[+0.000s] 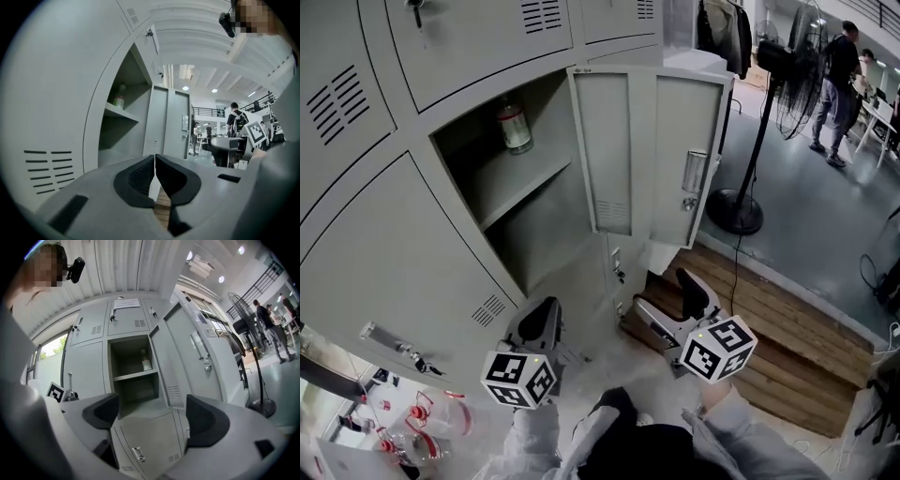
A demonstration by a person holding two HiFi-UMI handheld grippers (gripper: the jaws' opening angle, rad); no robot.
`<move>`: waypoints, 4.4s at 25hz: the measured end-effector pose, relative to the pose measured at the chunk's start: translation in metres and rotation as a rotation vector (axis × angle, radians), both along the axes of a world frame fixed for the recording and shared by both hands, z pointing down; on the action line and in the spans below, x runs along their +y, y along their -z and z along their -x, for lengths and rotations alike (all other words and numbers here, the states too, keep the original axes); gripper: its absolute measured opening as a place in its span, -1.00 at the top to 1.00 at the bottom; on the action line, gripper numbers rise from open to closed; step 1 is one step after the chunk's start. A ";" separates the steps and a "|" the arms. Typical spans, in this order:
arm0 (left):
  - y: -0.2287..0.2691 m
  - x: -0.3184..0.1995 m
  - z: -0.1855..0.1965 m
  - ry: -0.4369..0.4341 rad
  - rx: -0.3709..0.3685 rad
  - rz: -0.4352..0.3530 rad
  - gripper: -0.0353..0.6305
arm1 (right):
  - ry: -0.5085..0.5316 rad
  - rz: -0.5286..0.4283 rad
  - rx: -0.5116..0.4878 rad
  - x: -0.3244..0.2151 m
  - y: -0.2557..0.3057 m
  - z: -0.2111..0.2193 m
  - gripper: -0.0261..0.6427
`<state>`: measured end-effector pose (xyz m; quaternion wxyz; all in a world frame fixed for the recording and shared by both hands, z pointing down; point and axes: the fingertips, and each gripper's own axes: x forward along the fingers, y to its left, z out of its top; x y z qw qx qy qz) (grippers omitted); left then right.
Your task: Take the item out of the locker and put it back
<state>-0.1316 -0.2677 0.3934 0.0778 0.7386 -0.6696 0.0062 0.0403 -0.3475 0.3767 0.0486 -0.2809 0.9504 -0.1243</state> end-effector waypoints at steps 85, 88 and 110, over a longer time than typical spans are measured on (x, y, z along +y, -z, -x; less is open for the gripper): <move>0.051 0.046 0.083 0.434 0.132 -0.125 0.85 | -0.287 -0.385 0.170 -0.218 0.226 0.380 -0.01; 0.052 0.045 0.078 0.427 0.128 -0.125 0.85 | -0.270 -0.411 0.165 -0.213 0.229 0.376 -0.01; 0.056 0.061 0.028 0.442 0.087 -0.133 0.85 | -0.016 -0.417 0.127 -0.150 0.234 0.344 -0.01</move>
